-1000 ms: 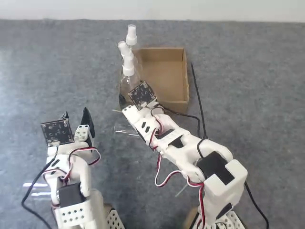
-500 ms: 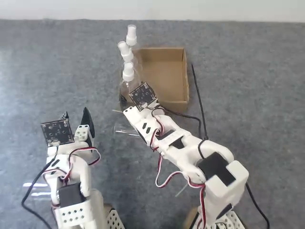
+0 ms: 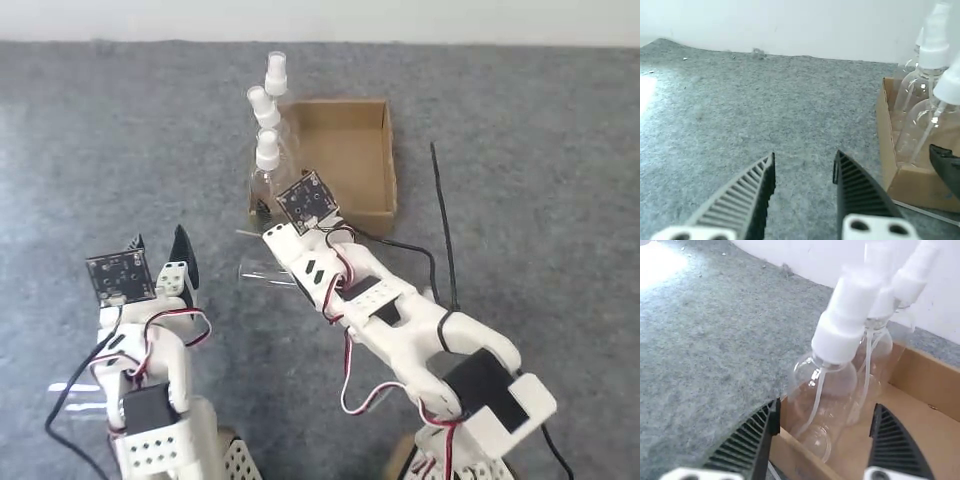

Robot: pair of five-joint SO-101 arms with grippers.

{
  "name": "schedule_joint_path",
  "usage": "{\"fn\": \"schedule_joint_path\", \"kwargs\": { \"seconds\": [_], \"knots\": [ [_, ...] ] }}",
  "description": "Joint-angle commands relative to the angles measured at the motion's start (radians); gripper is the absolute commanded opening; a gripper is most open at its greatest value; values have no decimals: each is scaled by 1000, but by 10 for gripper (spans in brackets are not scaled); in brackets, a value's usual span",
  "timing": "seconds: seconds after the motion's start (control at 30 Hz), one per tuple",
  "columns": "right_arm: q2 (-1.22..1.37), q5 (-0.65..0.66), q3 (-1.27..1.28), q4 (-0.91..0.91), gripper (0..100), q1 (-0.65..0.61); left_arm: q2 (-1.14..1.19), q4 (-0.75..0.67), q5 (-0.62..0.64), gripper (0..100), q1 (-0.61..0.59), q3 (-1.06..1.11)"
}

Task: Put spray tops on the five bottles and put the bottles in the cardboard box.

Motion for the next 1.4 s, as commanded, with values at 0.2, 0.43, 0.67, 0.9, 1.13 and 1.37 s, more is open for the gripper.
{"fn": "schedule_joint_path", "kwargs": {
  "seconds": [0.2, 0.43, 0.67, 0.9, 1.13, 1.37],
  "knots": [
    [-116, 5, -9, 91, 243, -7, -21, -37, -2, 181, -3, -16],
    [-197, 5, -6, 205, 243, -2, -21, -37, -2, 181, -3, -16],
    [-255, 5, -6, 288, 243, -2, -21, -37, -2, 181, -3, -16],
    [-294, 5, -6, 348, 243, -2, -21, -37, -2, 181, -3, -16],
    [-349, 5, -6, 423, 243, -2, -21, -37, -2, 181, -3, -16],
    [-380, 5, -6, 456, 242, -2, -21, -37, -2, 181, -3, -16]
  ]
}}
